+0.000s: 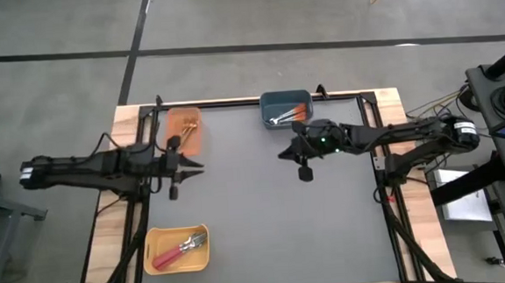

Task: Sort silverware by color (type)
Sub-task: Return to Home Position

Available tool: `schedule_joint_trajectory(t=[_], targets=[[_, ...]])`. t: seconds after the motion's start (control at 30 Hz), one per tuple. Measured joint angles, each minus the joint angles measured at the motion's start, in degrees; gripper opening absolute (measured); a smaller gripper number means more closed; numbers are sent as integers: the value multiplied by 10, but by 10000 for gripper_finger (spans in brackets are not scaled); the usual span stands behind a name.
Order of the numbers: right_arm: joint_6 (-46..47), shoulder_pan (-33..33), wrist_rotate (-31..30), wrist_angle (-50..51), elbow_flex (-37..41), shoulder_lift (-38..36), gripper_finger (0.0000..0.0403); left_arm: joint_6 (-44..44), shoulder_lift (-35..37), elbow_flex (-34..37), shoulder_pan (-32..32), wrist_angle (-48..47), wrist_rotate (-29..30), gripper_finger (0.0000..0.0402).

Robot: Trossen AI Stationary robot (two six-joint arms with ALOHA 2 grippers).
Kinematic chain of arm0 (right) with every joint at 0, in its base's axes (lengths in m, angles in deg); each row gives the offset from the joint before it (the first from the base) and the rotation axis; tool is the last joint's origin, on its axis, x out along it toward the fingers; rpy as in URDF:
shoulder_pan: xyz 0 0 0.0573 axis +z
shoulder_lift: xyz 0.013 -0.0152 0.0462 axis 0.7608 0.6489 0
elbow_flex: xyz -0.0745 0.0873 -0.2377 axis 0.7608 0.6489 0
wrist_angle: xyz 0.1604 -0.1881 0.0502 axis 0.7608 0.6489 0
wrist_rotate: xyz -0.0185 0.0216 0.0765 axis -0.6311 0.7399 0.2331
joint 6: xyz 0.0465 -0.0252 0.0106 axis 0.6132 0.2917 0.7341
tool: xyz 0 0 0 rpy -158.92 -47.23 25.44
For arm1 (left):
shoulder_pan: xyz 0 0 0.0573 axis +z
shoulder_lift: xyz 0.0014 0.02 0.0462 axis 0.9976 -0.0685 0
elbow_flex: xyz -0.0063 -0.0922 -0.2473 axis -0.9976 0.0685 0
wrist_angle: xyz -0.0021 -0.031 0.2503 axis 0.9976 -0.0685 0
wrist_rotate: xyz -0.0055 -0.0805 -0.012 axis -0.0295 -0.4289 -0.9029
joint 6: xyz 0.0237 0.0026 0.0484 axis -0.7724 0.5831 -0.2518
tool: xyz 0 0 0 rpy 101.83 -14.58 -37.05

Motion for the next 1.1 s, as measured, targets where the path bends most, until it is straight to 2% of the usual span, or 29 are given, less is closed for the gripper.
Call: schedule_joint_trajectory(t=[0.1,0.2,0.5,0.93,1.0,1.1], targets=[[1,4,0,0,8,-24,13,-20,33,32,3,5,0,52],[6,4,0,-22,27,-52,13,-14,51,51,4,51,1,52],[13,4,44,-157,130,-134,13,-25,56,60,4,59,-10,52],[10,4,43,-168,217,-296,13,-48,64,87,5,57,-14,52],[9,4,43,-169,233,-315,13,-50,67,96,5,62,-35,52],[8,3,41,-193,264,-341,13,-44,80,125,5,102,-95,51]])
